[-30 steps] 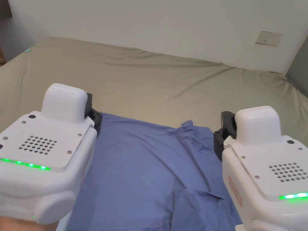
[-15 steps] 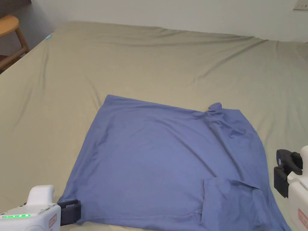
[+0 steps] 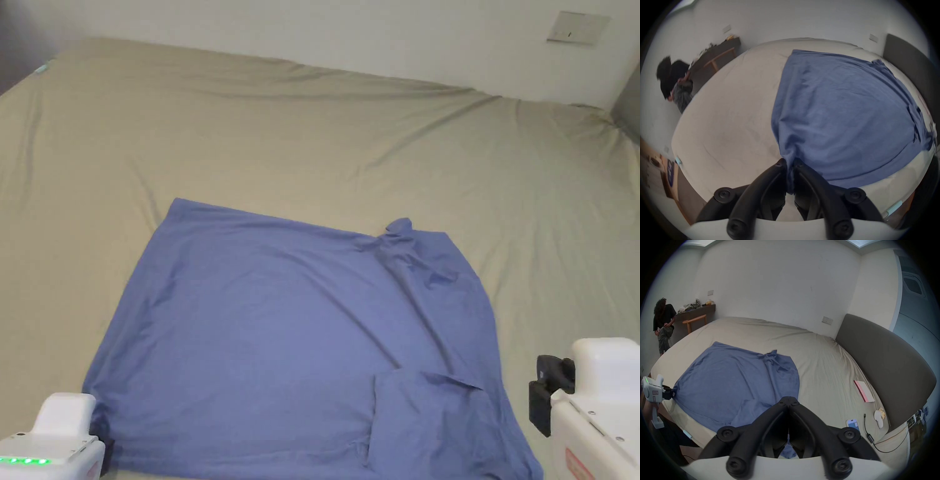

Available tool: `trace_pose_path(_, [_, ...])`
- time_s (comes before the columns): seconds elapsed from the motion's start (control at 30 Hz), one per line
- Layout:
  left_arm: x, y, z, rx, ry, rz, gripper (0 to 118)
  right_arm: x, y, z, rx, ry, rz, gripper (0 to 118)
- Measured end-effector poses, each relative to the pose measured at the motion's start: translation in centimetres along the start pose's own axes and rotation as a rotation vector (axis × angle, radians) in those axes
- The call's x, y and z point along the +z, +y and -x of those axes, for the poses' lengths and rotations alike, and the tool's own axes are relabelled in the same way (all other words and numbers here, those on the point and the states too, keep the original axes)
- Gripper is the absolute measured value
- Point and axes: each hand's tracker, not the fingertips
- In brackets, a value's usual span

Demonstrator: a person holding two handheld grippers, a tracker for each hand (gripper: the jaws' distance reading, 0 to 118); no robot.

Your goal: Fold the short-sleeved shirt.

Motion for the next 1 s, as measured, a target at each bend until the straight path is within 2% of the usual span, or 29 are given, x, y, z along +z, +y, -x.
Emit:
trace_pose_path(0.03, [0.4, 0.2, -0.1, 0.022, -0.008, -0.028, 6, -0.6, -0.5, -0.2, -0.002, 0.000, 0.036, 10])
trace_pose_path(0.07, [1.0, 0.3, -0.1, 0.047, -0.004, -0.053, 6, -1.2, -1.3, -0.6, -0.028, -0.004, 0.058, 28])
trace_pose_path(0.13, [2.1, 0.6, 0.3, 0.070, -0.001, -0.063, 6, -2.9, -3.2, -1.4, -0.084, 0.013, 0.157, 54])
trace_pose_path(0.17, [2.5, 0.7, 0.8, 0.090, -0.001, -0.076, 6, -3.9, -4.5, -1.7, -0.116, 0.027, 0.209, 77])
trace_pose_path(0.2, [2.9, 0.8, 1.0, 0.103, -0.001, -0.079, 6, -4.7, -5.6, -1.9, -0.128, 0.037, 0.268, 88])
trace_pose_path(0.23, [3.1, 0.8, 1.4, 0.113, -0.006, -0.072, 6, -5.7, -7.0, -2.1, -0.138, 0.060, 0.324, 92])
trace_pose_path(0.4, [4.1, 0.6, 1.4, 0.134, -0.024, -0.054, 6, -8.3, -12.5, -1.1, -0.049, 0.080, 0.476, 92])
trace_pose_path(0.53, [3.9, 0.5, 0.8, 0.124, -0.015, -0.031, 6, -8.7, -14.0, -0.7, -0.039, 0.097, 0.467, 92])
trace_pose_path(0.7, [3.6, 0.5, 0.3, 0.120, -0.005, -0.006, 6, -8.8, -12.9, -0.1, 0.042, 0.121, 0.400, 88])
trace_pose_path(0.73, [3.5, 0.6, 0.2, 0.117, -0.002, -0.002, 6, -9.1, -12.8, 0.0, 0.060, 0.136, 0.398, 82])
trace_pose_path(0.77, [3.5, 0.7, 0.2, 0.115, -0.001, 0.000, 6, -9.5, -12.8, 0.1, 0.073, 0.158, 0.403, 60])
trace_pose_path(0.8, [3.5, 0.7, 0.1, 0.115, 0.000, 0.003, 6, -9.8, -12.9, 0.2, 0.076, 0.190, 0.418, 22])
trace_pose_path(0.83, [3.4, 0.8, 0.2, 0.119, -0.002, 0.008, 6, -9.9, -13.1, 0.4, 0.075, 0.190, 0.398, 4])
trace_pose_path(0.93, [3.9, 1.0, 0.4, 0.150, -0.014, 0.003, 6, -9.4, -13.2, 0.1, 0.093, 0.203, 0.393, 4])
trace_pose_path(1.0, [4.2, 1.3, 0.9, 0.206, -0.053, -0.020, 6, -8.6, -12.8, -0.7, 0.041, 0.221, 0.340, 4])
